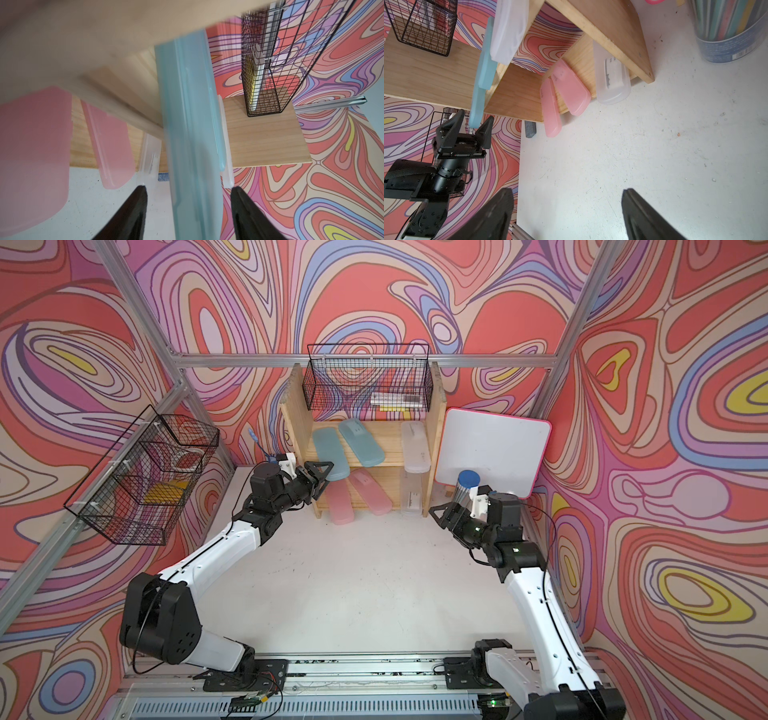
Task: Remove the pencil cases from the shelf
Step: Pick up the pencil case from the shelf.
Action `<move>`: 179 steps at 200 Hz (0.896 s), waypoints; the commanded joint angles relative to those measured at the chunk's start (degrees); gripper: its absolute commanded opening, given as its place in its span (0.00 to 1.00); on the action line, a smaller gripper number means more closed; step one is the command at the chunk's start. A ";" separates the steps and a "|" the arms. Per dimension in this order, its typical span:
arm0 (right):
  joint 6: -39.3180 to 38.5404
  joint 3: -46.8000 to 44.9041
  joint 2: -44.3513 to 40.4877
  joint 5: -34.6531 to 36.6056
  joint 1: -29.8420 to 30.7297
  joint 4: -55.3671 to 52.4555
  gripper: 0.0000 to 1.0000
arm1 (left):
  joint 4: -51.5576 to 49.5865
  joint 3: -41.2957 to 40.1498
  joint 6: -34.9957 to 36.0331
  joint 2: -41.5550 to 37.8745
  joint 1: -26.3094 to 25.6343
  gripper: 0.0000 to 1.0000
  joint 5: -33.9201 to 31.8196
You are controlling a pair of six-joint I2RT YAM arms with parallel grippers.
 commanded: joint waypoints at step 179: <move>0.94 2.80 -0.61 -4.11 1.21 2.10 0.81 | 4.77 -5.02 -0.26 -6.78 -0.46 0.04 7.77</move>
